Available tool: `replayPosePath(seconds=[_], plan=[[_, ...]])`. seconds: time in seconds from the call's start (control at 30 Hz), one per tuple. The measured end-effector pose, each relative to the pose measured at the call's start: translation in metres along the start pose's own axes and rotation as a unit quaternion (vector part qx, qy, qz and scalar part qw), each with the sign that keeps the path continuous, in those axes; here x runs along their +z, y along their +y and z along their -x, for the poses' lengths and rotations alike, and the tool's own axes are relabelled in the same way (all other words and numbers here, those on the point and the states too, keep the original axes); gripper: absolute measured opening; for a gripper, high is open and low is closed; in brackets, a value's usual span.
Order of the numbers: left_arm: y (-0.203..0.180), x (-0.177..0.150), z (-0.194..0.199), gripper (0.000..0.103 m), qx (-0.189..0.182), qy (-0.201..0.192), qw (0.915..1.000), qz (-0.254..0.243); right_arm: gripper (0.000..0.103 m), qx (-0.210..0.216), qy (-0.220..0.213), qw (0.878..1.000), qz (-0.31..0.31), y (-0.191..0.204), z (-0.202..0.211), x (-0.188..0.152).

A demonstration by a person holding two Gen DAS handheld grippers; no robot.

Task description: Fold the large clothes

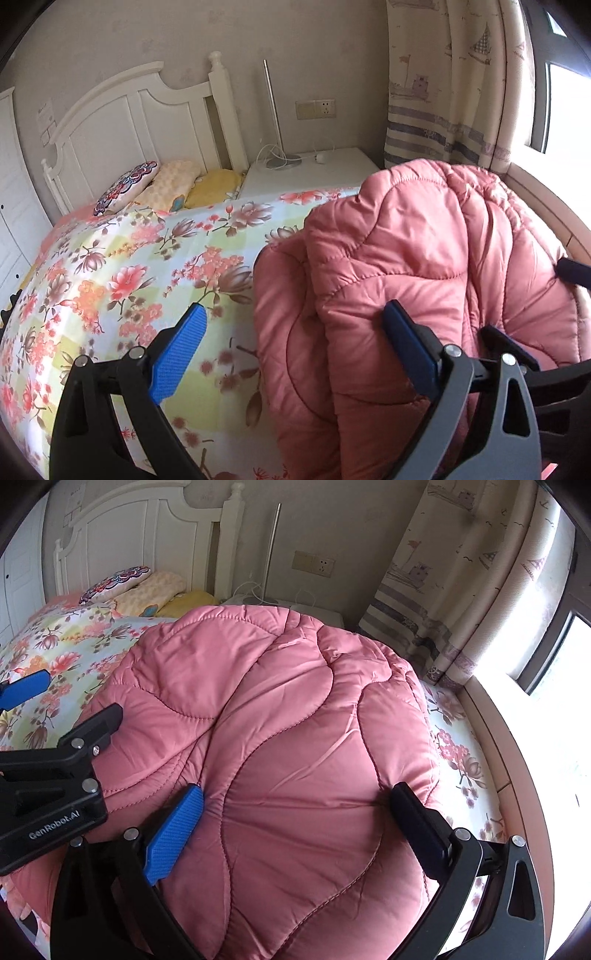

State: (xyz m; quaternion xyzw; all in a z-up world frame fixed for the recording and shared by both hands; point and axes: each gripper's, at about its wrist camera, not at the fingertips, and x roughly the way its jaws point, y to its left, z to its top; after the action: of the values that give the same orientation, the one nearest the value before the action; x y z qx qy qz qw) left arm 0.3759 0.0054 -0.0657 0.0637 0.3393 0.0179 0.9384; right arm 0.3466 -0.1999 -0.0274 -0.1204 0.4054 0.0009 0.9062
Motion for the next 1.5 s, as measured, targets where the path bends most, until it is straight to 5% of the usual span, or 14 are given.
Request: replayPosePath(seconds=[0.23, 0.43, 0.63, 0.8, 0.93, 1.03, 1.17, 1.27, 1.37, 1.5], plan=[[0.006, -0.006, -0.019, 0.098, -0.001, 0.038, 0.9992, 0.013, 0.098, -0.03, -0.002, 0.999, 0.021, 0.011, 0.002, -0.001], [0.007, -0.008, -0.015, 0.097, 0.009, 0.02, 0.9998, -0.001, 0.098, -0.023, -0.007, 0.999, 0.041, 0.023, 0.037, -0.018], [0.043, -0.002, 0.024, 0.096, 0.002, -0.006, 0.9989, 0.047, 0.099, -0.05, -0.003, 0.997, 0.055, 0.033, 0.019, -0.025], [0.063, -0.028, 0.071, 0.095, -0.009, -0.026, 0.9954, 0.092, 0.098, -0.054, 0.001, 0.997, 0.056, 0.035, 0.02, -0.026], [0.04, -0.039, 0.096, 0.095, -0.037, -0.039, 0.9963, 0.067, 0.098, -0.041, 0.001, 0.999, 0.034, 0.029, 0.022, -0.023], [0.015, -0.037, 0.095, 0.095, 0.006, -0.059, 0.998, 0.024, 0.098, -0.019, -0.006, 1.0, 0.02, 0.016, 0.034, -0.019], [0.003, -0.038, 0.058, 0.096, 0.036, -0.02, 0.9991, 0.001, 0.098, -0.082, -0.031, 0.996, 0.017, -0.004, 0.06, -0.016], [0.009, -0.042, 0.036, 0.097, 0.038, 0.015, 0.9991, 0.013, 0.098, -0.091, -0.01, 0.996, 0.024, -0.015, 0.049, -0.019], [0.015, -0.049, 0.025, 0.097, 0.061, 0.024, 0.9978, 0.011, 0.098, -0.06, 0.016, 0.998, 0.011, -0.023, 0.021, -0.035], [0.037, -0.051, 0.013, 0.096, 0.039, 0.054, 0.9965, 0.05, 0.098, -0.009, 0.02, 1.0, 0.016, -0.03, 0.021, -0.024]])
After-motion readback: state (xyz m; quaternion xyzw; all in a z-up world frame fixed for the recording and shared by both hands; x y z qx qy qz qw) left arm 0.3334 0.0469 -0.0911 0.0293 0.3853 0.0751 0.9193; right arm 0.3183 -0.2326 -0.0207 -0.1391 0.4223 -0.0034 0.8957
